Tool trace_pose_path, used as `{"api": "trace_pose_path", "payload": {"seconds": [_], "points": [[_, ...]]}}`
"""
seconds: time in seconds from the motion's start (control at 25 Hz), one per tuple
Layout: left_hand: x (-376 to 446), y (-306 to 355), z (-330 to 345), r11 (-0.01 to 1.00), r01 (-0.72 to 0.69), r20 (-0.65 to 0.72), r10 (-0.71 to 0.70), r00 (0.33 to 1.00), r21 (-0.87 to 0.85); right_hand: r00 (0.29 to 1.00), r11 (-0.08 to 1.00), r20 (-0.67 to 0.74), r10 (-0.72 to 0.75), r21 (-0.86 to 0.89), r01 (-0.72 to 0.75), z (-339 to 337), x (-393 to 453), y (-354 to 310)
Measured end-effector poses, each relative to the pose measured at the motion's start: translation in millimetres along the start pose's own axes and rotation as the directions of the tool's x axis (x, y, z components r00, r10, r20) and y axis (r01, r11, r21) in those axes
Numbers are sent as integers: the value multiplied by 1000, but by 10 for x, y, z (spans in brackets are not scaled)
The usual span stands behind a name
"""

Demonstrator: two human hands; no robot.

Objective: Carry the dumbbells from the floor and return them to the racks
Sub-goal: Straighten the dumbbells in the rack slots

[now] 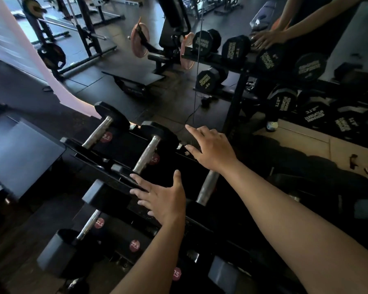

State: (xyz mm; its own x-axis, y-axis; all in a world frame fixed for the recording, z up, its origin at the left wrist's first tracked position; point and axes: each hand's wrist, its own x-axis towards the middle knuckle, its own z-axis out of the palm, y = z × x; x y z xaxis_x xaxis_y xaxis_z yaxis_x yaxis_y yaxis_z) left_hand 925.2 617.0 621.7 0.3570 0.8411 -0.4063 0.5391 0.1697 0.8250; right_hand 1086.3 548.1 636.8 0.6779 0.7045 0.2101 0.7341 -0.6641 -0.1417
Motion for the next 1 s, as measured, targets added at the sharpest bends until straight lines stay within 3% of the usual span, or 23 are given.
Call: {"api": "trace_pose_path", "payload": {"seconds": [0.16,0.28,0.44,0.8,1.0], "points": [[-376,-163,144,996,-34,66,29,997,78,998,997,-1,63,-50,-63,-130,-320,271],[-529,-303,217,988,-46,125,28,992,148,987,989,73,143,-42,-140,-99,-502,389],[-549,-338,224,986,-94,140,75,987,134,971,975,89,220,2,-222,13,-543,361],[-589,-331,191,988,-117,115,106,988,96,983,985,74,169,-48,-166,81,-519,391],[-561,-399,148,973,-148,143,124,982,178,983,986,92,161,-55,-157,14,-561,347]]}}
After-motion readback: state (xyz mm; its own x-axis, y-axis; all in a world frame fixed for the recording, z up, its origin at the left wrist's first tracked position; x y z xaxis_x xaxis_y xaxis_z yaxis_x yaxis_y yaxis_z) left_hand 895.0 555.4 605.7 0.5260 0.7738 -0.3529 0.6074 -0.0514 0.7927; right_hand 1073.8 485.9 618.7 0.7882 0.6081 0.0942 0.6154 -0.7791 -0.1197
